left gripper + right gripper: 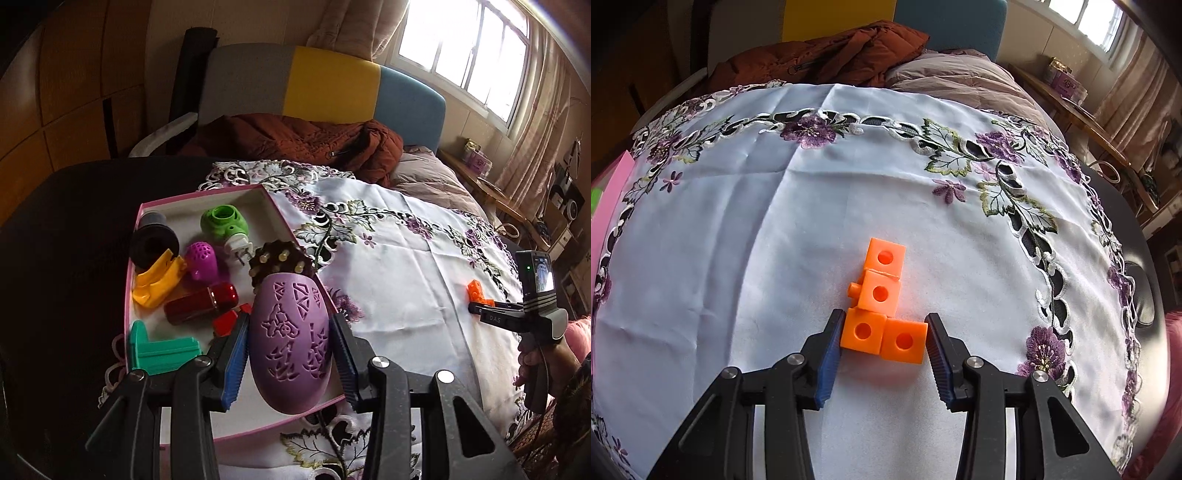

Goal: Organize rigid objects
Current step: 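Carry the purple egg into the tray and open the left gripper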

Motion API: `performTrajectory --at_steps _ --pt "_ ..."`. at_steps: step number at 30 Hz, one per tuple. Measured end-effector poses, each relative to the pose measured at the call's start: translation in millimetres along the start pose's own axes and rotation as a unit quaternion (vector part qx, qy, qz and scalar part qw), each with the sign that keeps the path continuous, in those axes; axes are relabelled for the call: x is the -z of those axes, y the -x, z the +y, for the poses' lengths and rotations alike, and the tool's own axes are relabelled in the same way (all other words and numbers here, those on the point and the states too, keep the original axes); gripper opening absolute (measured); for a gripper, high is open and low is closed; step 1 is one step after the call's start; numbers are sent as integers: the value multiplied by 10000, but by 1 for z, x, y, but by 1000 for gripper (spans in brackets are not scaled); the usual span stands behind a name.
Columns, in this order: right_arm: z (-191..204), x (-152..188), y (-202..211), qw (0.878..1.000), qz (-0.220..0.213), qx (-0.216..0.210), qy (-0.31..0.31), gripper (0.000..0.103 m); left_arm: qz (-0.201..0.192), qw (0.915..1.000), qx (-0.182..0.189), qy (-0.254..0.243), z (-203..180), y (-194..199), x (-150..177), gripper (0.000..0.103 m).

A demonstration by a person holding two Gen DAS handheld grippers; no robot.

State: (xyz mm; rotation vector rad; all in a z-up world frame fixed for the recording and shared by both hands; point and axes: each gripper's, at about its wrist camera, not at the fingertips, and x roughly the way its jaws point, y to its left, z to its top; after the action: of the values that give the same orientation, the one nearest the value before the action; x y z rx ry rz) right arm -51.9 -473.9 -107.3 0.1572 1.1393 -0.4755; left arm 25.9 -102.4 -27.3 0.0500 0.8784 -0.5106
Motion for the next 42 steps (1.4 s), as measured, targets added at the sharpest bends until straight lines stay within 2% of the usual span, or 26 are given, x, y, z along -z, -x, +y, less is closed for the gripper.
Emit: performTrajectory --at_steps 13,17,21,26,33,37,42 --pt "2 1 1 9999 -5 66 105 44 -84 9968 -341 724 90 35 19 43" --pt "3 1 2 9999 -8 88 130 44 -34 9956 -319 884 110 41 31 43" --pt "4 2 3 9998 -8 104 146 44 36 9975 -15 706 104 36 34 43" --pt "4 2 3 9998 -7 108 152 44 95 9994 285 -192 66 16 24 43" --pt "5 3 4 9998 -9 124 173 44 765 9933 428 -755 52 -28 24 43" --pt "6 3 4 9997 -10 147 206 44 1022 9923 261 -651 66 -45 30 42" --pt "6 3 4 9997 -3 143 207 44 899 9950 239 -361 76 -42 33 42"
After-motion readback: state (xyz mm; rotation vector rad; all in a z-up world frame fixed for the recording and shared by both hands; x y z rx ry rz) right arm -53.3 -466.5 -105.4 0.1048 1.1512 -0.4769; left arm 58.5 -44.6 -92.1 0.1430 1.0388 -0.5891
